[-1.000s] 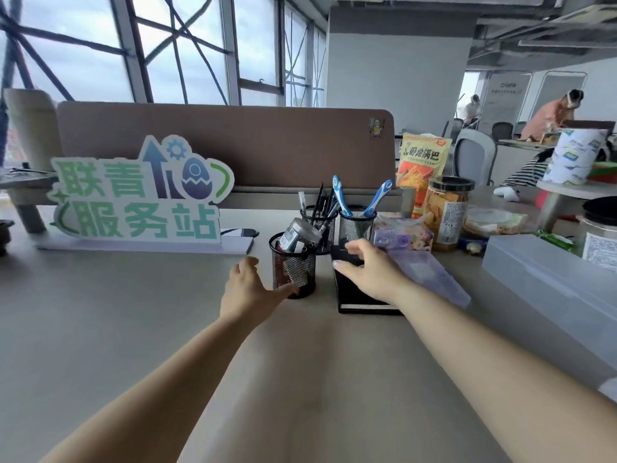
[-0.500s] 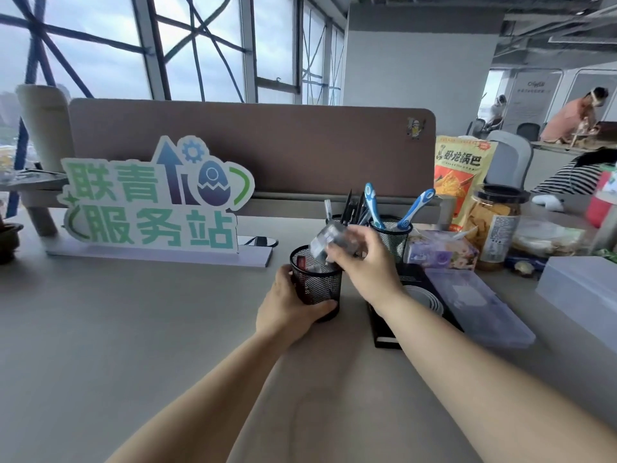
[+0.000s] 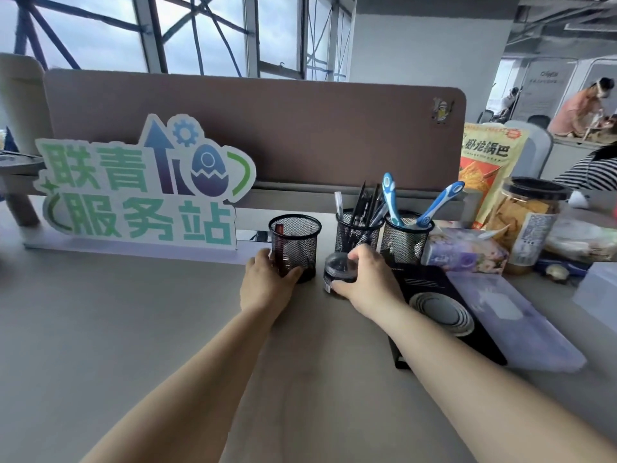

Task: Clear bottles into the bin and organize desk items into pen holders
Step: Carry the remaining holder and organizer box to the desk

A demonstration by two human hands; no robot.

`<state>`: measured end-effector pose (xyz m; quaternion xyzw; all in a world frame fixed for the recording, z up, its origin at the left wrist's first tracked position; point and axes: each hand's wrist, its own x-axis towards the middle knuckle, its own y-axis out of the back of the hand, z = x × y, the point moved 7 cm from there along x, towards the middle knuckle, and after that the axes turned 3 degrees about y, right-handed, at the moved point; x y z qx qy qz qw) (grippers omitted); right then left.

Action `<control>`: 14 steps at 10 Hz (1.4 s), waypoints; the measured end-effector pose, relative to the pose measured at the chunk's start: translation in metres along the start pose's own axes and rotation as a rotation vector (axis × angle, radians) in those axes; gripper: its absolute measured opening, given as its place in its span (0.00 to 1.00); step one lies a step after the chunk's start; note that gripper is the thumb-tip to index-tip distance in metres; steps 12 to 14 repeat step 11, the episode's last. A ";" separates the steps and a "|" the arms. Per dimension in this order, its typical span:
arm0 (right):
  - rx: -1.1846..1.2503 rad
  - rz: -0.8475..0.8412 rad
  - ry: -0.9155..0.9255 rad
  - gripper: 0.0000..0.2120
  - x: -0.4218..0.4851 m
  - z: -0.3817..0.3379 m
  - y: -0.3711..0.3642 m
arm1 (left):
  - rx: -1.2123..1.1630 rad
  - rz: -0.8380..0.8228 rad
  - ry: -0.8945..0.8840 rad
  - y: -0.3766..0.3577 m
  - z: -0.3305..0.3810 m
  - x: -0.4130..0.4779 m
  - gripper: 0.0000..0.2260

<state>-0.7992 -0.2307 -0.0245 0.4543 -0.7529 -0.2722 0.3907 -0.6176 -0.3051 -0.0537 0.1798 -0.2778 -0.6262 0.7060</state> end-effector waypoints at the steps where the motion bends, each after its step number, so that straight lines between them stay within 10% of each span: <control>1: -0.033 0.015 -0.004 0.25 0.007 -0.002 -0.002 | -0.029 0.014 0.003 -0.007 0.000 0.009 0.21; 8: 0.159 0.008 -0.016 0.24 0.008 0.005 0.018 | -0.149 -0.161 -0.158 -0.004 0.012 -0.010 0.14; 10: 0.327 0.153 0.210 0.07 -0.013 -0.039 0.116 | -0.637 -0.169 -0.364 0.093 0.095 -0.058 0.10; 14: 0.461 0.321 0.353 0.08 -0.041 -0.069 0.203 | -0.599 -0.124 -0.580 0.187 0.130 -0.089 0.10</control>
